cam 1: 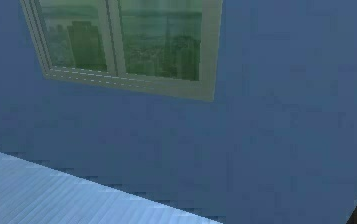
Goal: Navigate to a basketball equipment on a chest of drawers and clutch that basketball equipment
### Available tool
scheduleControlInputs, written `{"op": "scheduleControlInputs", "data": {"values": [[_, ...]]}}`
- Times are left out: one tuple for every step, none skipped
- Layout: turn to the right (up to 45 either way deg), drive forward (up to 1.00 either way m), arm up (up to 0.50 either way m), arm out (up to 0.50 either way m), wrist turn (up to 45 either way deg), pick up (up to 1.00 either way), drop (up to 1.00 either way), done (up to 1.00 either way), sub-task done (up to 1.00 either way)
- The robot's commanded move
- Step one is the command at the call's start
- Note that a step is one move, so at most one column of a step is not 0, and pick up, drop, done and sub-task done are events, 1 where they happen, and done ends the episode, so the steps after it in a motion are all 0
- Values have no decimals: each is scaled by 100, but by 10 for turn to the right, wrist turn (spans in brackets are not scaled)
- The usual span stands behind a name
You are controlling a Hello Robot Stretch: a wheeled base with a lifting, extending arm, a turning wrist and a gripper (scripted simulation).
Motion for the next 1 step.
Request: {"op": "scheduleControlInputs", "data": {"values": [[0,0,0,0,450,0,0,0,0]]}}
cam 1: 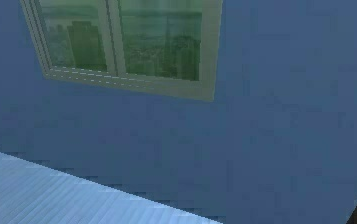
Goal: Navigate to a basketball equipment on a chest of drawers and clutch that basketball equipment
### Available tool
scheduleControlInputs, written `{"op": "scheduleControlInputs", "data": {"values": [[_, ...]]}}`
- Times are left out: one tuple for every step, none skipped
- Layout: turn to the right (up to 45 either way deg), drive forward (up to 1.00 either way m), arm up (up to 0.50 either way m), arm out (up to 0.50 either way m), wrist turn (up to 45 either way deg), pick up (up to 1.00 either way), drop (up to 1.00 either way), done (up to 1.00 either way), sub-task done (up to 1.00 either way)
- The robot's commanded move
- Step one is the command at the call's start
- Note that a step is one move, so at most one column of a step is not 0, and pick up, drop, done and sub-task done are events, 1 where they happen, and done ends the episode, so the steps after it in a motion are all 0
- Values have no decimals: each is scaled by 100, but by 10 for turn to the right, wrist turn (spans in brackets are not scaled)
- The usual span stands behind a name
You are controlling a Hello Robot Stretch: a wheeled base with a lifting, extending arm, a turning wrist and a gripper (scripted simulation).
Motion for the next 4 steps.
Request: {"op": "scheduleControlInputs", "data": {"values": [[0,0,0,0,450,0,0,0,0],[0,0,0,0,450,0,0,0,0],[0,0,0,0,300,0,0,0,0],[0,0,-28,0,0,0,0,0,0]]}}
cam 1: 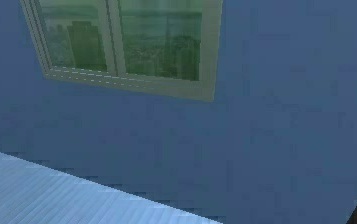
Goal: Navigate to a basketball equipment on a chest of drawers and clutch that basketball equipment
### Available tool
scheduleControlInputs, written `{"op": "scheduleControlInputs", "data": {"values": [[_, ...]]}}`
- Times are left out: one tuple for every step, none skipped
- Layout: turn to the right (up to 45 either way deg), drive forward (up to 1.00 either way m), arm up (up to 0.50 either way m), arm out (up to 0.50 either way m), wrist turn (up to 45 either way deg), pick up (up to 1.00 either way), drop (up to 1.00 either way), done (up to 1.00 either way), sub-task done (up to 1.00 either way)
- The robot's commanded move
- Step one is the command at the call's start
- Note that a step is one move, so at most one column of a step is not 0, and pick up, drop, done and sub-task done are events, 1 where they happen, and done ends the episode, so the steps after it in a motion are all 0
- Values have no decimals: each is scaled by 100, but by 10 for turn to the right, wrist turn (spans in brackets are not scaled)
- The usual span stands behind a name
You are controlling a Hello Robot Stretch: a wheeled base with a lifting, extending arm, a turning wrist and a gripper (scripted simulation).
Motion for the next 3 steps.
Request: {"op": "scheduleControlInputs", "data": {"values": [[0,0,0,0,0,100,0,0,0],[0,0,10,0,0,0,0,0,0],[0,0,0,0,0,0,0,100,0]]}}
